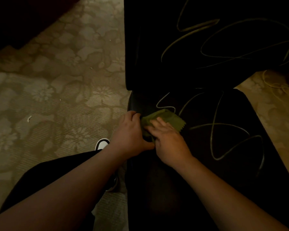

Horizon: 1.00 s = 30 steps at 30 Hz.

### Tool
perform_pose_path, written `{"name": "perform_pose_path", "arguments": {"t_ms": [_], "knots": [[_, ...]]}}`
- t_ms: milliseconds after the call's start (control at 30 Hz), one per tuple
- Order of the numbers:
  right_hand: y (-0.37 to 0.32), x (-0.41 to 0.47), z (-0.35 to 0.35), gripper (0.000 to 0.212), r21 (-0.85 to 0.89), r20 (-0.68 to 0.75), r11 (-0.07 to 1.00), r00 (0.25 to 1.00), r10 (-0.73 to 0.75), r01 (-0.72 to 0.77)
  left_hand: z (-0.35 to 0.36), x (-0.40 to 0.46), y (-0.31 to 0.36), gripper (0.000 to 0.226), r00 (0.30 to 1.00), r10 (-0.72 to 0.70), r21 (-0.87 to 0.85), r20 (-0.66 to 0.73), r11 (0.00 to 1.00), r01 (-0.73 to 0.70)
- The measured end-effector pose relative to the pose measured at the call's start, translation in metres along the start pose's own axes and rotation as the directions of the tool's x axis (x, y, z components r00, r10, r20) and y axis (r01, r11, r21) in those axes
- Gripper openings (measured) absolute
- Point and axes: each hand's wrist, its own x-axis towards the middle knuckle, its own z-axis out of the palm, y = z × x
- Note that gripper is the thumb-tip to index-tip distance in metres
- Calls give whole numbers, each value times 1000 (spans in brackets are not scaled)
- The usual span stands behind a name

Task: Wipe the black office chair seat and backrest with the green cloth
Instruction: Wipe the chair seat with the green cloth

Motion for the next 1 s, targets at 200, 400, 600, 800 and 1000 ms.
{"name": "perform_pose_path", "arguments": {"t_ms": [200, 400, 600, 800, 1000], "knots": [[31, 19, -16, 57, -39, -15, 999, 999, 30, -31, 2, 3, -1, 123, 999, -17, 3, 40, 1000, 17], [42, 41, -12, 59, 2, -158, 951, 939, 304, -308, 6, 9, -2, 121, 999, -36, -18, 18, 999, 37], [21, 50, -9, 58, -18, 29, 998, 998, -56, 56, 7, 13, -5, 116, 1000, 2, -60, -12, 998, -3], [53, 80, -17, 63, -54, -77, 976, 975, 209, -213, 8, 21, -4, 115, 1000, -16, -68, 26, 997, 18], [30, 93, -11, 62, -68, -45, 996, 997, 54, -57, 21, 27, 2, 107, 999, -31, -137, 9, 990, 32]]}}
